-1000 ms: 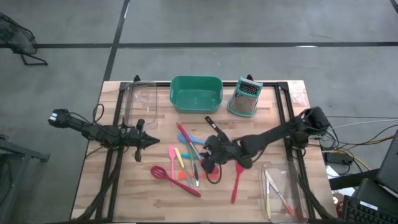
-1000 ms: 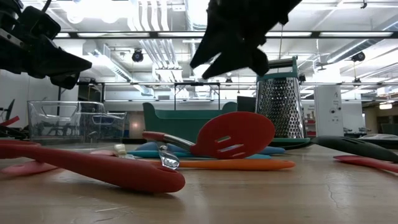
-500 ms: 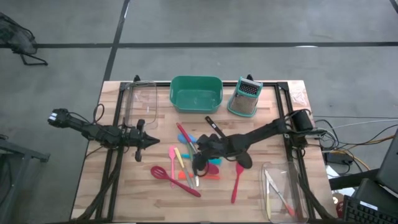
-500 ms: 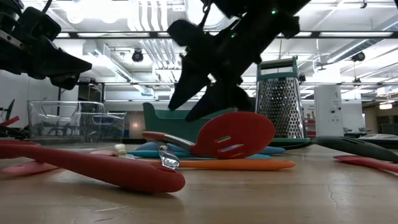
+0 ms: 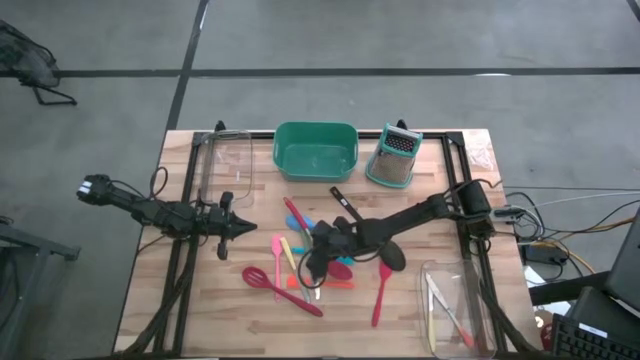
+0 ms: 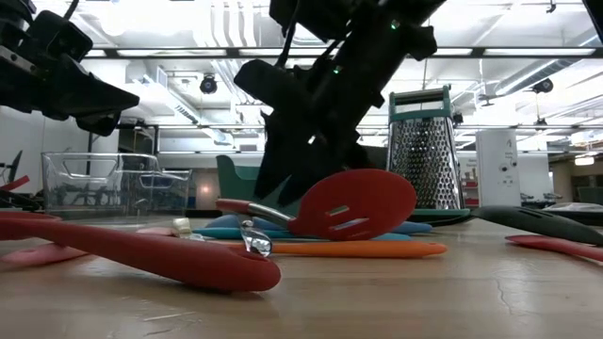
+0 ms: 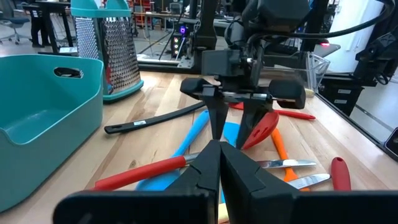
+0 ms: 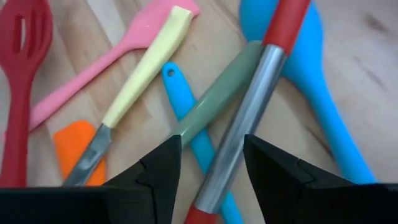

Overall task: Pick & Place Kitchen Items
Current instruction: Put the red and silver serving spoon into the green bin

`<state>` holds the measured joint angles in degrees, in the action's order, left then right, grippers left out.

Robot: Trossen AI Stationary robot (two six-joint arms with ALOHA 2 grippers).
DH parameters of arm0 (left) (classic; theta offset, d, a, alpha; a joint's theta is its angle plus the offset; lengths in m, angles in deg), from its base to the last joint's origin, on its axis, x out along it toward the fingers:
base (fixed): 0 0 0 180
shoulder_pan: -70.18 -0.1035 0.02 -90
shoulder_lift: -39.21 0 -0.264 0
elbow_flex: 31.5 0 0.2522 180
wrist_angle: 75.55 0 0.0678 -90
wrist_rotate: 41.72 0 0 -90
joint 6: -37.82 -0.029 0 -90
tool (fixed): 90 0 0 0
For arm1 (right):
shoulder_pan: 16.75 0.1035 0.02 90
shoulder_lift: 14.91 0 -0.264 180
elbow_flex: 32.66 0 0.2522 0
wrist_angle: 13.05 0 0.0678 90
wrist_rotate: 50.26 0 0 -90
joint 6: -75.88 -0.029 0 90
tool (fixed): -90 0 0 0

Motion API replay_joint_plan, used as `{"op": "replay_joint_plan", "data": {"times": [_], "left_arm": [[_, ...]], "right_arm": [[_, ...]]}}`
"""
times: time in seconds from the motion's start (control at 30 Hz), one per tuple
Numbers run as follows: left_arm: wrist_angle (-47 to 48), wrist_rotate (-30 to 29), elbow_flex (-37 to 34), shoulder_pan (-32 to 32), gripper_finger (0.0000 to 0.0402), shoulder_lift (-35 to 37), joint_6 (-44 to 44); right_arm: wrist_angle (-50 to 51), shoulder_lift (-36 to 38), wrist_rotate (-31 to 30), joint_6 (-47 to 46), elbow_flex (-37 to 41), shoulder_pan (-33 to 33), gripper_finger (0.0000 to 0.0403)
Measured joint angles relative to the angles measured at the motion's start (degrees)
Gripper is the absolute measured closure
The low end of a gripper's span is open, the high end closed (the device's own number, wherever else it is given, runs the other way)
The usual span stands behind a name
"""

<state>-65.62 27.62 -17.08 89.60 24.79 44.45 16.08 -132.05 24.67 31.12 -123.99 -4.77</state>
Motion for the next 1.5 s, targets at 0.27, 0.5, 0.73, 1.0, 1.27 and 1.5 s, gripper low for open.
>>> {"op": "replay_joint_plan", "data": {"times": [0.27, 0.5, 0.73, 1.0, 1.27, 1.5], "left_arm": [[0.0, 0.0, 0.0, 0.0, 0.0390, 0.0, 0.0], [0.0, 0.0, 0.0, 0.0, 0.0390, 0.0, 0.0], [0.0, 0.0, 0.0, 0.0, 0.0390, 0.0, 0.0], [0.0, 0.0, 0.0, 0.0, 0.0390, 0.0, 0.0], [0.0, 0.0, 0.0, 0.0, 0.0390, 0.0, 0.0], [0.0, 0.0, 0.0, 0.0, 0.0390, 0.0, 0.0]], "right_arm": [[0.8, -1.6, -1.2, -1.1, 0.2, -0.1, 0.0221], [0.6, -2.0, -1.4, -1.3, 0.3, -0.1, 0.0219], [0.2, -2.7, -1.4, -1.4, 0.3, 0.0, 0.0254], [0.2, -3.2, -1.2, -1.8, 0.0, 0.1, 0.0308], [1.0, -3.4, -1.4, -0.2, -0.7, 0.0, 0.0334], [1.0, -3.4, -1.5, -0.2, -0.8, -0.1, 0.0327]]}}
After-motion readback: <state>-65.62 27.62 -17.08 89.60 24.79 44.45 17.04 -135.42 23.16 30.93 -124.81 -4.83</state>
